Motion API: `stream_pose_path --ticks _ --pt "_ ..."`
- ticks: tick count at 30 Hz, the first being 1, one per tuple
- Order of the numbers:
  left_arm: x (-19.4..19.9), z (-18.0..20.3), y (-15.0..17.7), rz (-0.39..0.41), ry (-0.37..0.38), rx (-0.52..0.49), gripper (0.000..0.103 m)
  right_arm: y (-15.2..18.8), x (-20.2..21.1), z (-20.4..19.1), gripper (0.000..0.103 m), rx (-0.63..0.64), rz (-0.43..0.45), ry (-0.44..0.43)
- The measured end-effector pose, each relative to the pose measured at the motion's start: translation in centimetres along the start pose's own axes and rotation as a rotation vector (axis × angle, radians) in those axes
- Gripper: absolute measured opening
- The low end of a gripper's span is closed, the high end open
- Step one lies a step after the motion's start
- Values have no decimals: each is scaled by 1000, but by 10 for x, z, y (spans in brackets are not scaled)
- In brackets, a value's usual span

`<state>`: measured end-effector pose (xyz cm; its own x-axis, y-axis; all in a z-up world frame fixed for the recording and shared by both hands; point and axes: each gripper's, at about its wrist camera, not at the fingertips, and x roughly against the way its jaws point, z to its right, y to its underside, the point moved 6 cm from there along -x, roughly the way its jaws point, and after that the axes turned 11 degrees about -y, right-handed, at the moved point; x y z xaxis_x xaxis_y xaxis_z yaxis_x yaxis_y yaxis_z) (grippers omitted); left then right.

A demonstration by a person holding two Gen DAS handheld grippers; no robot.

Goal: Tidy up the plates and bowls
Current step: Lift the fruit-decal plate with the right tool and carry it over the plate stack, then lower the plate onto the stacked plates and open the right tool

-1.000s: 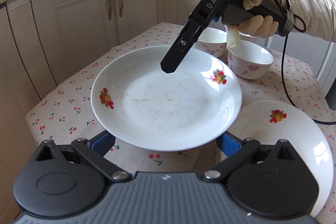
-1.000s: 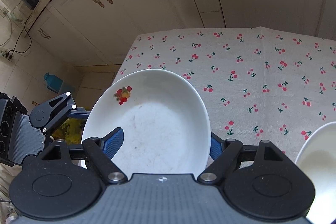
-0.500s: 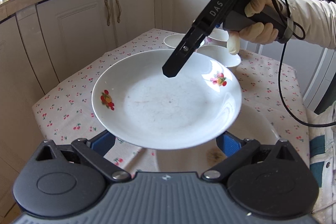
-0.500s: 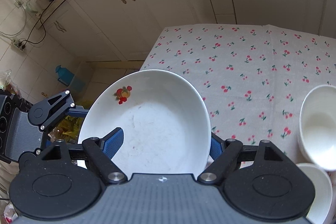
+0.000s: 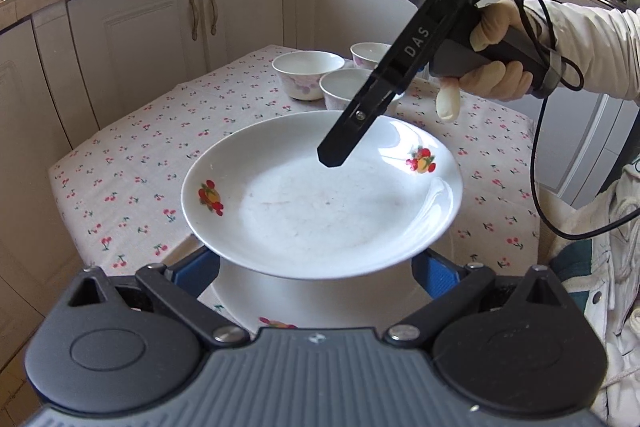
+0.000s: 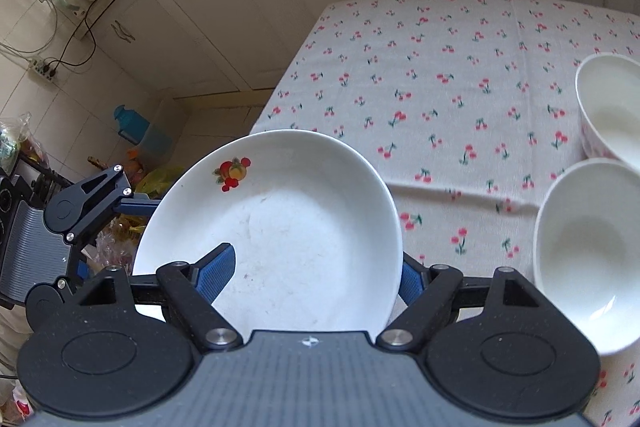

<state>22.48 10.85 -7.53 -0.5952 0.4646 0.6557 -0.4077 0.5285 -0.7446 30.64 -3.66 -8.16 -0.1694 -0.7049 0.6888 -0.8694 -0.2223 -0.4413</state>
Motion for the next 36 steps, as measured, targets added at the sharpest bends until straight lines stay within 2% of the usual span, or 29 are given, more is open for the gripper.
stream_pose_path --ticks 13,32,36 --pt "-11 18 14 -43 33 -2 101 26 7 1 86 36 4 46" --pt "-15 19 20 -102 74 31 101 36 9 -5 86 47 0 62" --pt "-15 23 25 -111 65 9 101 39 10 -8 86 47 0 59"
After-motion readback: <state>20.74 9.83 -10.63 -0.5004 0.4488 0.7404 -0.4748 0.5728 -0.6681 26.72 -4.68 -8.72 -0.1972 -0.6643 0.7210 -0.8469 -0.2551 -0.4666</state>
